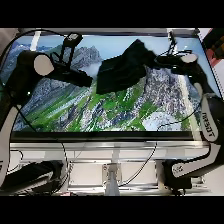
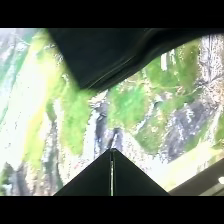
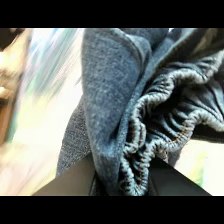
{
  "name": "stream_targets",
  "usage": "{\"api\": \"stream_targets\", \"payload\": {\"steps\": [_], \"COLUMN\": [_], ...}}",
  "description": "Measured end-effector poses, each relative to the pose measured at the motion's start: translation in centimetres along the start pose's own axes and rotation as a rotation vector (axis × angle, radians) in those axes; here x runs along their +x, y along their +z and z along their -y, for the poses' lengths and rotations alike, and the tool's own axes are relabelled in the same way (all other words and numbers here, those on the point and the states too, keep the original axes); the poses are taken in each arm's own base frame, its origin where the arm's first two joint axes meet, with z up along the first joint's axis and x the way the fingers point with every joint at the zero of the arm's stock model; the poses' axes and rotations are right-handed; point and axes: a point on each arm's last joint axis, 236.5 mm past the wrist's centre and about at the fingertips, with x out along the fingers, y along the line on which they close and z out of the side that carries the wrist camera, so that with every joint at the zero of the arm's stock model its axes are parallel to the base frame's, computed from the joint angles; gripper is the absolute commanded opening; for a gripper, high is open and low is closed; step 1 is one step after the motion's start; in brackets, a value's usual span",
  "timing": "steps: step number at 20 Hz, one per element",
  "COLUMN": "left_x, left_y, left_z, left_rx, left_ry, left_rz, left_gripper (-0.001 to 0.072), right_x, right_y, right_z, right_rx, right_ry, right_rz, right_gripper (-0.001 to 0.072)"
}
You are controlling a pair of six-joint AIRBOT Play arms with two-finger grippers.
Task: Fold the clothes and pants, and hang the long-sleeved shirts on hangers.
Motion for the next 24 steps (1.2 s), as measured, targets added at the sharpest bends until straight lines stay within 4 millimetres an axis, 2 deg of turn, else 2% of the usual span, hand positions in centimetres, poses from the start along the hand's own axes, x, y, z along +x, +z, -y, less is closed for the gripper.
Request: {"api": "stream_targets", "payload": {"steps": [3,6,8,11,12,14,18,19,20,21,23,24], "left_x": [-1.4,-3.7,-5.5,-8.4,-9.3,-11.2,-13.7,-13.9,-14.1,-14.2,-14.4,-14.4], "left_y": [0.3,0.7,1.0,1.4,1.5,1.8,2.7,2.7,2.9,2.9,3.1,3.1], "left_z": [-1.0,-2.1,-2.7,-3.4,-3.6,-3.8,-3.8,-3.8,-3.8,-3.8,-3.8,-3.8], "left_rx": [0.024,0.052,0.069,0.089,0.093,0.102,0.112,0.113,0.114,0.115,0.116,0.117], "left_ry": [0.053,0.114,0.156,0.209,0.222,0.247,0.27,0.271,0.274,0.275,0.276,0.278], "left_rz": [0.025,0.069,0.103,0.159,0.178,0.223,0.303,0.31,0.319,0.323,0.331,0.334], "left_gripper": [0.0018,0.0018,0.0018,0.0017,0.0018,0.0018,0.0018,0.0017,0.0017,0.0017,0.0017,0.0017], "right_x": [-7.9,-18.0,-25.3,-36.6,-39.9,-45.7,-54.3,-56.4,-58.1,-59.5,-60.9,-61.0], "right_y": [4.4,7.7,8.4,7.3,6.4,3.1,-7.8,-10.5,-12.5,-14.0,-15.9,-16.0], "right_z": [3.2,6.8,9.4,12.7,13.7,16.0,20.0,20.5,20.6,20.6,20.6,20.7], "right_rx": [0.004,0.034,0.069,0.14,0.172,0.261,0.555,0.642,0.717,0.77,0.846,0.862], "right_ry": [-0.133,-0.295,-0.423,-0.632,-0.698,-0.838,-1.125,-1.196,-1.247,-1.287,-1.326,-1.322], "right_rz": [0.113,0.247,0.325,0.432,0.459,0.458,0.303,0.284,0.279,0.281,0.287,0.299], "right_gripper": [0.0048,0.0049,0.0049,0.0049,0.0049,0.0049,0.0058,0.0224,0.051,0.0687,0.0678,0.0675]}}
